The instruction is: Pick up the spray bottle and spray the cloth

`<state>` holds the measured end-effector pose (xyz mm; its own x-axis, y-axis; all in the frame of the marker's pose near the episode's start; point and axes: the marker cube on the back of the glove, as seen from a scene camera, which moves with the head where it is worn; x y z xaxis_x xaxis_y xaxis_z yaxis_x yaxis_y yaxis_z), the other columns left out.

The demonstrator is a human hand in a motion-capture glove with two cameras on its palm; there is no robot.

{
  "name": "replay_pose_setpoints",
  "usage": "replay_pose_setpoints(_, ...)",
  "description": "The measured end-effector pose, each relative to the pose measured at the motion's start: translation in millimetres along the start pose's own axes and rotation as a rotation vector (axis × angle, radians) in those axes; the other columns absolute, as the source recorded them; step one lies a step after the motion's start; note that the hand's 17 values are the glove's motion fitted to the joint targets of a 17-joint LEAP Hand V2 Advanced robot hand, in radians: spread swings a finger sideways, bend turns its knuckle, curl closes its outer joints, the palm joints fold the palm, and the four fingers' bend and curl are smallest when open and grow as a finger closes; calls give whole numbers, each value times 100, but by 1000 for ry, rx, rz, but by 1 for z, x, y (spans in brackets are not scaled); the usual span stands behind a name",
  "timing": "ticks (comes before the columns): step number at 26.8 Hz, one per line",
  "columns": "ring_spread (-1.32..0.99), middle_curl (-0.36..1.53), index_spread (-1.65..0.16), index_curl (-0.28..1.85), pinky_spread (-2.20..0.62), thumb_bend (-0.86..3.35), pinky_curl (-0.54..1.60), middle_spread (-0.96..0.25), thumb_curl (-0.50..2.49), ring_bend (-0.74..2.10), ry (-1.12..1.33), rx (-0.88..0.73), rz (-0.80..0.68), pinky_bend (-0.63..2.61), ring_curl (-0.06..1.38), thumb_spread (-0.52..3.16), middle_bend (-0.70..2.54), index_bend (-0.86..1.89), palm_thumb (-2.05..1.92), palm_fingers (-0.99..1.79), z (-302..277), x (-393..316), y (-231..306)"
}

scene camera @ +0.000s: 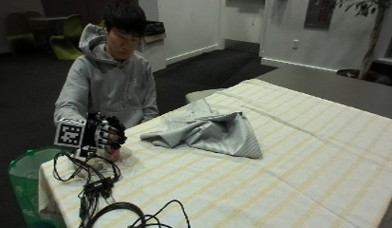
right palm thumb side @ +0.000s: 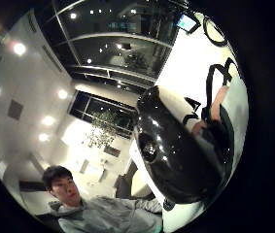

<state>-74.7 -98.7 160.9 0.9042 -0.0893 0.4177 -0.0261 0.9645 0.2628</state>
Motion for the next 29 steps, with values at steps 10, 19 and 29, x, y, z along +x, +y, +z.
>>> replay_pose_setpoints(10,-12,48,-15,47,-20,-2,37,-9,59,66,178,-7,-198,39,43,38,52,45,96,142,23,-27,-59)
replay_pose_setpoints(19,-11,49,-13,50,-20,-3,39,-8,64,68,423,-236,-83,39,45,30,56,47,95,141,41,-100,-92)
replay_pose_setpoints(29,-11,50,-13,52,-19,-3,41,-8,68,68,816,-421,-243,41,45,26,57,47,95,140,65,-175,-119)
